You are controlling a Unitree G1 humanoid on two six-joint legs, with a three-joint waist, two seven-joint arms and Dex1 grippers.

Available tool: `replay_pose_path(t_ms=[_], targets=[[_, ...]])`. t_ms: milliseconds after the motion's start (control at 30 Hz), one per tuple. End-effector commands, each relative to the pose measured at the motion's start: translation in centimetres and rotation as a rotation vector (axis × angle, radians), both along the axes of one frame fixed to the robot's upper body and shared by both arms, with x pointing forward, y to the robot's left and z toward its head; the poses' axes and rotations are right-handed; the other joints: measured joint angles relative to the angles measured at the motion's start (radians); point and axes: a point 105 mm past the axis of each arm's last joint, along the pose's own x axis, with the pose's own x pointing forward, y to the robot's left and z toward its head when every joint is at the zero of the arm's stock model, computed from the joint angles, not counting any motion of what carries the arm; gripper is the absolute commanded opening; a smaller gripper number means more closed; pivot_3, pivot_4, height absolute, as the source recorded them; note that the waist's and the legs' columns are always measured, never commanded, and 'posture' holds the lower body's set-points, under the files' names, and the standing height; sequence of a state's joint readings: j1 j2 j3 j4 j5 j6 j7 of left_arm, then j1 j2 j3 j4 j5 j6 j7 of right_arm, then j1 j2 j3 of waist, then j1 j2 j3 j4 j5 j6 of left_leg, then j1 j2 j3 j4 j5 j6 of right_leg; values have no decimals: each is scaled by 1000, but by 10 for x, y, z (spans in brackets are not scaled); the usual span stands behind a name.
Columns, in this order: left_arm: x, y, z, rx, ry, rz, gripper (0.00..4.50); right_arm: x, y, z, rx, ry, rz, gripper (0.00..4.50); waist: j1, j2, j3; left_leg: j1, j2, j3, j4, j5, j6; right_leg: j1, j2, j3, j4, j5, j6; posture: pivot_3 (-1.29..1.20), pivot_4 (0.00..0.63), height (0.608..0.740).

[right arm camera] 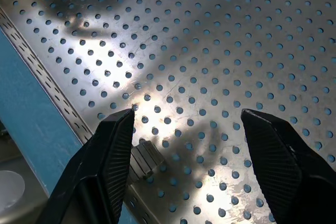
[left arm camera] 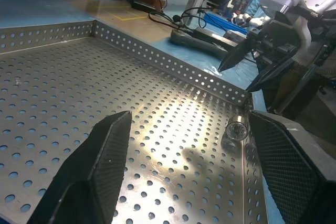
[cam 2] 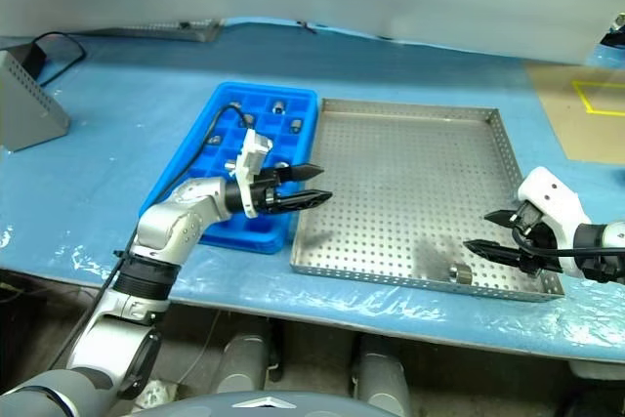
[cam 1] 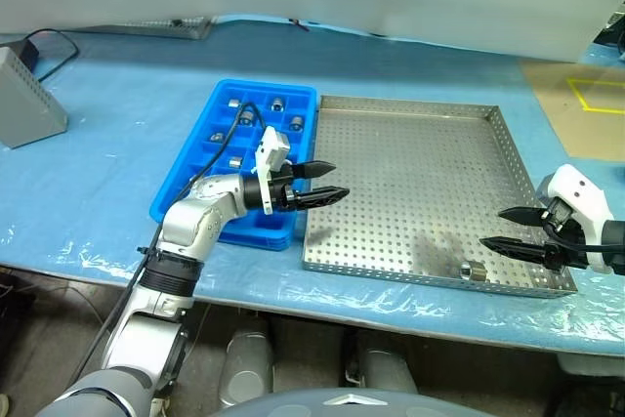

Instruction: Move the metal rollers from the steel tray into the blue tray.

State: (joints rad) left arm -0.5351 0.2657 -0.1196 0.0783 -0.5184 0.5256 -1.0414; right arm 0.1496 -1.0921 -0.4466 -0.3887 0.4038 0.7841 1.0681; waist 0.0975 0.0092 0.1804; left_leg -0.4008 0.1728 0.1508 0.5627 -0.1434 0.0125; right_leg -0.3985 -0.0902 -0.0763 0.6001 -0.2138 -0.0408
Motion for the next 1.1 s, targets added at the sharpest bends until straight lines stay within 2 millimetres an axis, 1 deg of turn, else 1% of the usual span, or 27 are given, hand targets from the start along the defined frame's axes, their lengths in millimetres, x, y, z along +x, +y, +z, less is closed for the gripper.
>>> replay_pose_path(t_ms=[33, 100, 167, 267, 300, 333, 367, 400, 467, 500, 567, 667, 733, 800, 967, 1100], targets=[[-4, -1, 12, -20, -35, -8, 3743, -7, 5, -2, -225, -98, 203, 3363, 1, 0, 0, -1, 0, 0, 0, 0, 0, -1, 0, 0, 0, 0, 0, -56, 150, 740], [-3, 0, 13, -22, -32, -3, 3743, -11, 9, -4, -239, -79, 248, 3363, 0, 0, 0, -1, 1, 0, -1, 0, 0, -1, 0, -1, 0, 0, 0, -56, 150, 740], [-3, 0, 13, -22, -31, -2, 3743, -10, 10, -1, -197, -51, 227, 3363, -5, 0, 0, -1, 0, 1, -1, 0, 0, -1, 0, 0, 0, 0, 0, -52, 150, 740], [-3, 1, 14, -22, -31, 0, 3743, 4, 8, 10, -130, -68, 164, 3363, -9, 0, 0, 1, 0, 1, 0, 0, 1, -1, 0, 0, 0, 0, 0, -48, 150, 740], [-3, 1, 13, -20, -32, 4, 3743, 13, 9, 18, -91, -112, 133, 3363, -8, 0, 0, 2, 0, 0, 1, 0, 0, 0, 0, 0, 0, 0, 0, -48, 150, 740], [-2, 1, 13, -19, -33, 7, 3743, 20, 9, 23, -94, -152, 125, 3363, -8, 0, 0, 3, 0, 0, 1, 0, 0, 1, 0, 0, 0, 0, 0, -41, 150, 740], [-2, 2, 14, -18, -34, 10, 3743, 23, 10, 25, -136, -189, 154, 3363, -6, 1, 0, 4, 0, 0, 1, 0, 0, 3, 0, 0, 0, 0, 0, -40, 150, 740], [-1, 3, 14, -20, -32, 19, 3743, 20, 11, 23, -244, -237, 269, 3363, -4, 1, 0, 5, 0, 0, 1, 0, 0, 4, 0, 0, 0, 0, 0, -40, 150, 740], [0, 5, 15, -21, -30, 27, 3743, 9, 11, 11, -477, -270, 498, 3363, 5, 0, 0, 5, 0, 0, 1, 0, 0, 5, -1, -1, 0, 0, 1, -36, 150, 740], [0, 6, 15, -20, -29, 28, 3743, 5, 15, 9, -508, -276, 575, 3363, 6, 0, 0, 5, 1, 1, 0, 0, 0, 6, -2, -1, -1, 0, 1, -32, 150, 740], [1, 7, 15, -18, -27, 30, 3743, 4, 22, 11, -524, -296, 661, 3363, 0, 1, 0, 4, 0, 2, 0, -1, 2, 7, -2, -1, -4, -1, 1, -31, 150, 740], [3, 8, 15, -18, -24, 36, 3743, 0, 15, 3, -627, -275, 806, 3363, -6, 1, -1, 1, 0, 2, 1, -4, 6, 5, -2, -1, -6, 0, 1, -20, 150, 740], [4, 9, 16, -19, -25, 43, 3743, 2, 12, 2, -698, -292, 895, 3363, -6, 1, -1, 0, 0, 2, 1, -3, 8, 6, -2, -1, -7, 3, -4, -20, 150, 740], [5, 10, 16, -19, -26, 48, 3743, 2, 12, 1, -728, -302, 952, 3363, -5, 1, -1, 0, 0, 2, 0, -3, 9, 6, -2, -2, -8, 3, -4, -9, 150, 740], [6, 14, 15, -16, -26, 65, 3743, -4, 5, -15, -823, -303, 1130, 3363, -5, 1, -1, -1, 0, 2, 1, -3, 10, 6, -2, -2, -9, 3, -5, 5, 150, 740], [4, 17, 14, -11, -21, 77, 3743, -16, 3, -30, -830, -270, 1230, 3363, -4, 1, -1, -2, 0, 2, 1, -4, 12, 6, -2, -2, -9, 4, -6, 22, 150, 740]])
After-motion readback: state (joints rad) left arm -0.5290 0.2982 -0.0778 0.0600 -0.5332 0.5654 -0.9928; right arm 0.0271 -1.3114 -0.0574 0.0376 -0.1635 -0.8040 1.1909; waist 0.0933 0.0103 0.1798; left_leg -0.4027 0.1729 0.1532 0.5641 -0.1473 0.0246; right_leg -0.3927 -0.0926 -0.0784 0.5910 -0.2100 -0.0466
